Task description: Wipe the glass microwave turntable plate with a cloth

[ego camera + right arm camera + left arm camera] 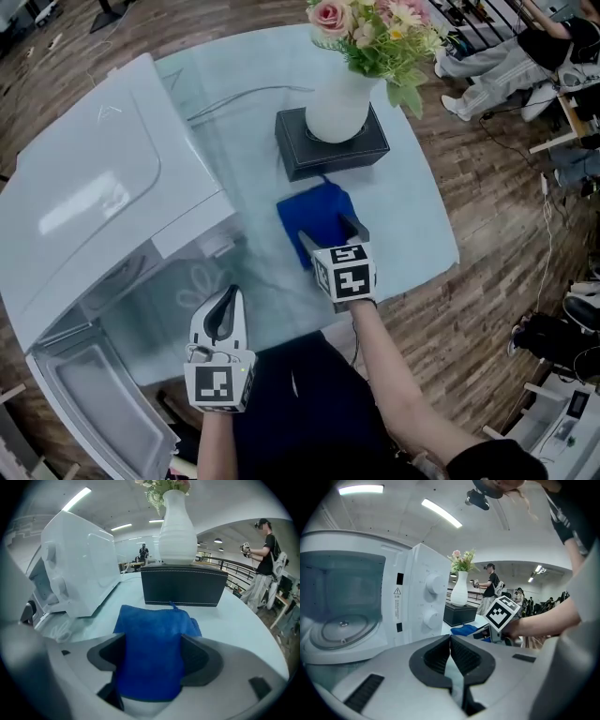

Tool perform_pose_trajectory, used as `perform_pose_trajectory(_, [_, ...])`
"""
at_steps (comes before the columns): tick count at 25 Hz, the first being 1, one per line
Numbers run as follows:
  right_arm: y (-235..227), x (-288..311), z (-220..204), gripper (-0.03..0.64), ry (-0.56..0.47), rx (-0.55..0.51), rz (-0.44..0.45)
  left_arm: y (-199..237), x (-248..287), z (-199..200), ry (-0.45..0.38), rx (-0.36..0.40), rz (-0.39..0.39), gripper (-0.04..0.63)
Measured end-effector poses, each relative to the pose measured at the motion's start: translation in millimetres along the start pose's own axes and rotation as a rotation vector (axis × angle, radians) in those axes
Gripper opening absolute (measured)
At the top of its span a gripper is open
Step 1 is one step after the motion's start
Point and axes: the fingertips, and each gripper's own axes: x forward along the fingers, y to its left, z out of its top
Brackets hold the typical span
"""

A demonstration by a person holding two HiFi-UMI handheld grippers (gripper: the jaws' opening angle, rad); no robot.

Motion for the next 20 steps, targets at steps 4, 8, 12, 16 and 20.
perform_pose_trajectory(4, [-0.5,0.0,0.5,0.324,-0.006,0.005,-0.006,-2.1,1.6,0.2,-0.020,-0.002,0.008,0.005])
perform_pose_trajectory(8, [-1.4,-0.1,0.0,0.322,0.001,0.004,-0.010,-2.7,-0.2,1.4,-0.020,-0.009,0.033,0.005])
perform_pose_trajectory(12, [-3.6,-0.4,-0.1,0.265,0.030,0.006,-0.006,-5.4,-4.3,-1.5,-0.034,-0.024,0.042,0.005])
perform_pose_trajectory(16, [-1.4,-0.3,1.2,0.130,0.053,-0.010,0.007,-10.0,-8.2,-5.7,-0.036,-0.031,0.049,0.005])
perform_pose_trajectory(20, [-0.9,0.1,1.7,0.069,0.065,-0.032,0.020,-13.1,-11.9,-6.8,-0.035,-0.029,0.057,0.005])
